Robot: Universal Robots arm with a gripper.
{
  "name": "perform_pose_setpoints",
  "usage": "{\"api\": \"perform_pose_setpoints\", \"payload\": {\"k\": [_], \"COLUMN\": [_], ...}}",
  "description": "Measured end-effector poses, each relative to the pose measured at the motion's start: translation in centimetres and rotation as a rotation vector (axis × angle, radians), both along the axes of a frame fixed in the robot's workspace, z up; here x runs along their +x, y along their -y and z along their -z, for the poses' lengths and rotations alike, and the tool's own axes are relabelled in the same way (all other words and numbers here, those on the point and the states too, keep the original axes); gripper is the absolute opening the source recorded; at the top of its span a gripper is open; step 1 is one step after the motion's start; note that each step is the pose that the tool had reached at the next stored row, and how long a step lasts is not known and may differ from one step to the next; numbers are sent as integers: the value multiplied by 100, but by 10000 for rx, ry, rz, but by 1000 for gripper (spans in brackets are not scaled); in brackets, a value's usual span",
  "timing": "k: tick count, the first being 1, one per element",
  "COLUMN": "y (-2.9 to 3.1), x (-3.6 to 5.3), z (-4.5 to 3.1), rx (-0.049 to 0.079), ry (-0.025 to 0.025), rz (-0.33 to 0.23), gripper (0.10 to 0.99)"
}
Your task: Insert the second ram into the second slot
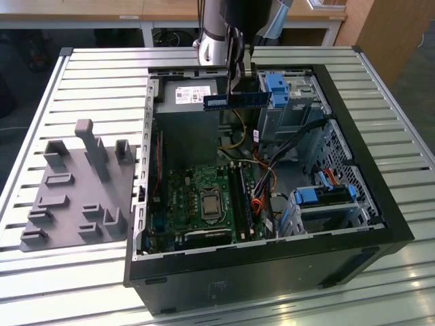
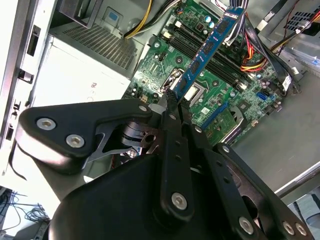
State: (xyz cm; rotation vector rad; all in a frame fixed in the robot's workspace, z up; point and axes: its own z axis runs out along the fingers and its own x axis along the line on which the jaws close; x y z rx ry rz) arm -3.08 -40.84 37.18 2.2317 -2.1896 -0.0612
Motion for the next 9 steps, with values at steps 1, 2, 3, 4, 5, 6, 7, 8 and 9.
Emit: {"api": "perform_pose_setpoints", "payload": {"k": [1, 2, 3, 4, 5, 6, 7, 8, 9], "y": [0, 0, 0, 0, 0, 0, 0, 0, 0], "x": [0, 0, 0, 0, 0, 0, 0, 0, 0], "z": [0, 0, 0, 0, 0, 0, 0, 0, 0], "rx": [0, 0, 0, -1, 0, 0, 0, 0, 0], "ry": [0, 0, 0, 0, 0, 0, 0, 0, 0], "rz": [5, 10, 15, 19, 24, 29, 34, 39, 43], "gripper": [137, 137, 137, 137, 137, 137, 137, 137, 137]}}
